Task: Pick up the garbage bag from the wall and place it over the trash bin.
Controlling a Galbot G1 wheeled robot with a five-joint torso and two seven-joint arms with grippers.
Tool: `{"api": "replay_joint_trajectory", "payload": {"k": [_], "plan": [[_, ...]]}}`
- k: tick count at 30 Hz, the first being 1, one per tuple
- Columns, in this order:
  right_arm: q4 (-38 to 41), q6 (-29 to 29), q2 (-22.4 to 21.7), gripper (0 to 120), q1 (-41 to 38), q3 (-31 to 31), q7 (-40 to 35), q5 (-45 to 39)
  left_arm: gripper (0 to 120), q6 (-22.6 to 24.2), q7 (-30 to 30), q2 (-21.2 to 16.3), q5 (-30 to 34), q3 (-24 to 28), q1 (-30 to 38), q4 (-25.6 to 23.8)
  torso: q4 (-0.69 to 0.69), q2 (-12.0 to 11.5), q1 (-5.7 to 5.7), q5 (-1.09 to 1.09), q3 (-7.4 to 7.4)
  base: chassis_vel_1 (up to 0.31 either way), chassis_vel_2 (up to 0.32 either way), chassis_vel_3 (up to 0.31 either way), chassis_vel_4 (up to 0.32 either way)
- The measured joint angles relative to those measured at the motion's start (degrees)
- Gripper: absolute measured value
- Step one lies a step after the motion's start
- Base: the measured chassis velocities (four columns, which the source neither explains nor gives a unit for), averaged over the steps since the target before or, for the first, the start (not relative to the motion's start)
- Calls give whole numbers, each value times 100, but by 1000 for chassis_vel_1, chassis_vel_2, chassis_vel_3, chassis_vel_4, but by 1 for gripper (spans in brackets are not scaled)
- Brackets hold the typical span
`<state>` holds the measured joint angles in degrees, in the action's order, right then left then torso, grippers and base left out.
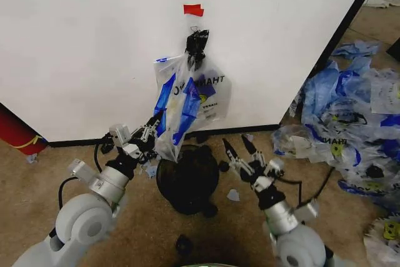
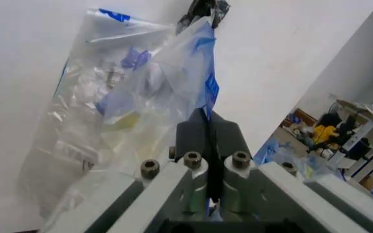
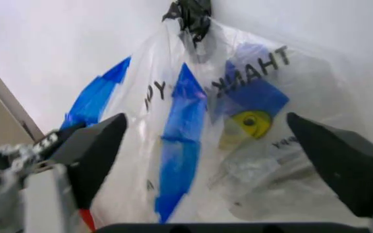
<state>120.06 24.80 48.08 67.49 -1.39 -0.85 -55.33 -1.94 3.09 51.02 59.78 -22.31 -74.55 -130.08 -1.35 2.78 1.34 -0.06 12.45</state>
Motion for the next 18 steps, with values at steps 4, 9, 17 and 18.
{"api": "replay_joint_trajectory", "payload": {"k": [4,9,17,18], "plan": [[-245,-20,-29,97,-618,-447,47,-316,0,4,0,3,-4,-34,-41,-11,1,0,0,0,0,0,0,0,0],[-569,-82,63,91,-1311,-979,56,-659,0,10,-1,8,-8,-87,-86,-27,0,0,0,-1,0,0,0,0,0],[-1214,-130,382,79,-2209,-1534,-7,-949,0,13,-1,-16,-6,-238,-216,-94,0,0,0,-1,1,0,0,0,0],[-1292,-131,432,76,-2294,-1589,-9,-961,0,13,-1,-16,-6,-249,-231,-101,0,0,0,-1,1,0,0,0,0]]}}
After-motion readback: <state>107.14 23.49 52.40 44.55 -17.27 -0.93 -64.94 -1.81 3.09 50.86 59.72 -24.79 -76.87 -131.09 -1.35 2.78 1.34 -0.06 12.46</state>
